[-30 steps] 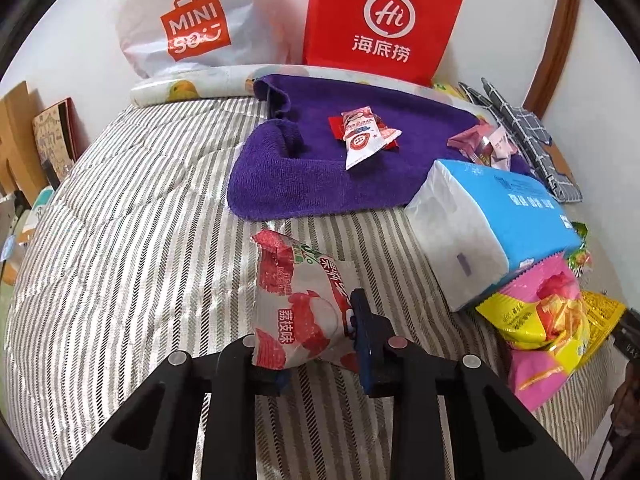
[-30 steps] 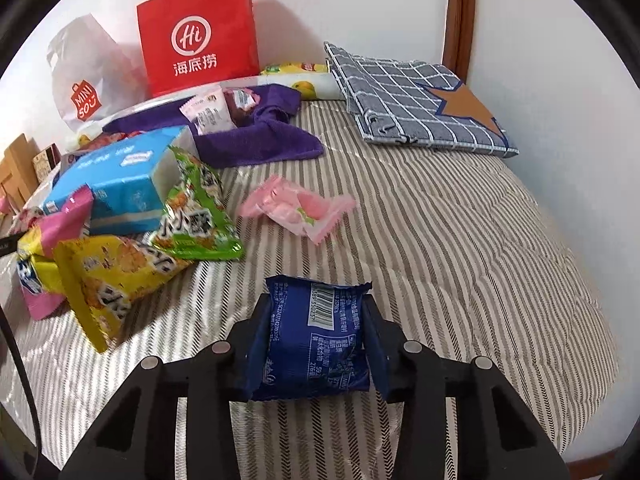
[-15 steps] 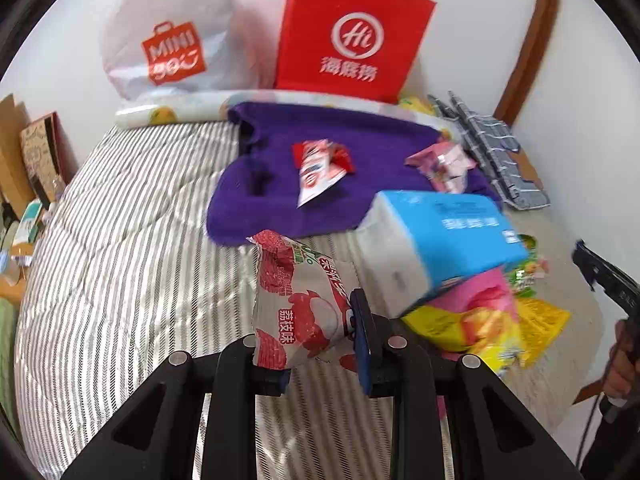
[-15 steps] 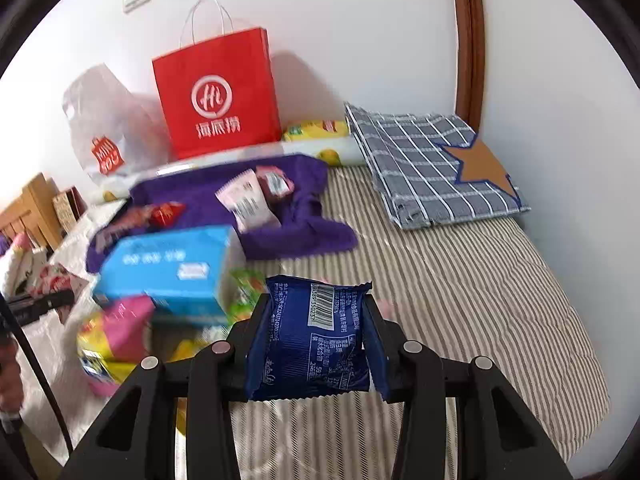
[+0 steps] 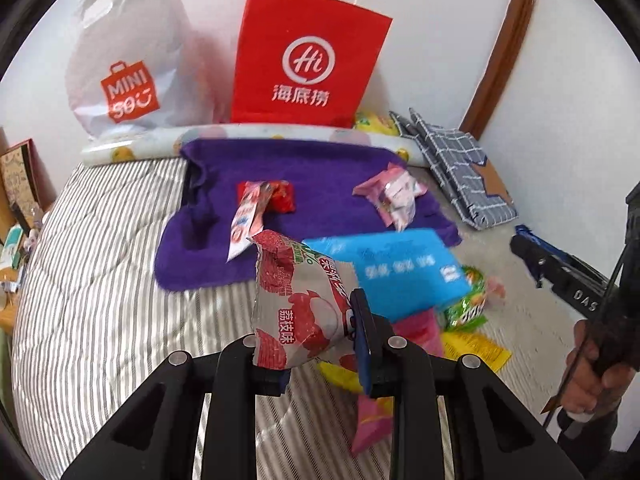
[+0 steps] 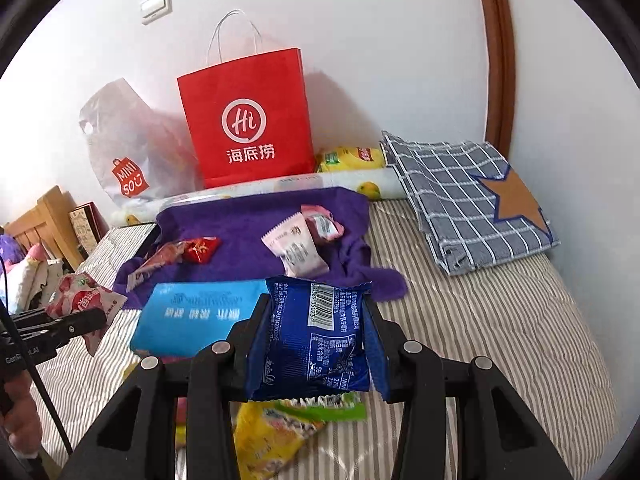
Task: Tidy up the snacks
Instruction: 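Carry the strawberry-print bag with the left tool while the right tool carries the blue pack to the towel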
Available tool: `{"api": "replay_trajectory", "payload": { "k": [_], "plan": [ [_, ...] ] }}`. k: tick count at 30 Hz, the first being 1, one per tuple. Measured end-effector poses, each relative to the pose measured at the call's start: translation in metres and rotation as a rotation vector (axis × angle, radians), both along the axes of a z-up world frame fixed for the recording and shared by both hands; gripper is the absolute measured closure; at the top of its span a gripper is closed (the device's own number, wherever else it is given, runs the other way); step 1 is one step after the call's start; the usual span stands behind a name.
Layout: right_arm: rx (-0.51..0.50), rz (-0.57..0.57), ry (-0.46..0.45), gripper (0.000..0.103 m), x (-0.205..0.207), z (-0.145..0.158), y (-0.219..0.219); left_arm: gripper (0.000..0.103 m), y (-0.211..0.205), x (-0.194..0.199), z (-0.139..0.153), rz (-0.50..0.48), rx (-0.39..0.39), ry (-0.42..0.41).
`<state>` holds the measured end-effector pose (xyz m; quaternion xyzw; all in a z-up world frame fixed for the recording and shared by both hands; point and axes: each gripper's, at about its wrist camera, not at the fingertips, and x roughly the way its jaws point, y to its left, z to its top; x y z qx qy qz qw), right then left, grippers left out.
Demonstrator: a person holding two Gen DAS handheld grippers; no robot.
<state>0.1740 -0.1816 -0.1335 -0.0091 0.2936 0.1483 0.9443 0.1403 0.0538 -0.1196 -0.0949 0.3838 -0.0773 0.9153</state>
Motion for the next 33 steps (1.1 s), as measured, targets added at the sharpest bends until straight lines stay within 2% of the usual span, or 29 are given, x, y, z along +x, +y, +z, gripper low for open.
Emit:
{"api": "replay_trajectory", "payload": {
  "k": [7,19,23,26,29,33],
  "plan": [
    [0.061,0.069,0.007,0.063,0.034,0.015,0.021,0.078,-0.001,0.033,0.020,0.016,0.008,-0.029],
    [0.037,0.086,-0.043,0.063,0.100,0.046,0.054,0.078,0.013,0.104,0.037,0.046,0.022,-0.083],
    [0.055,0.087,-0.045,0.063,0.116,0.034,0.062,0.078,0.019,0.125,0.021,0.054,0.018,-0.088],
    [0.117,0.091,0.009,0.063,0.129,0.010,0.059,0.078,0.027,0.131,0.001,0.057,-0.021,-0.064],
    [0.132,0.085,0.074,0.063,0.139,-0.008,0.055,0.078,0.036,0.133,-0.017,0.065,-0.060,-0.032],
    [0.134,0.066,0.061,0.063,0.141,-0.011,0.050,0.078,0.040,0.129,-0.021,0.084,-0.050,-0.051]
  ]
}}
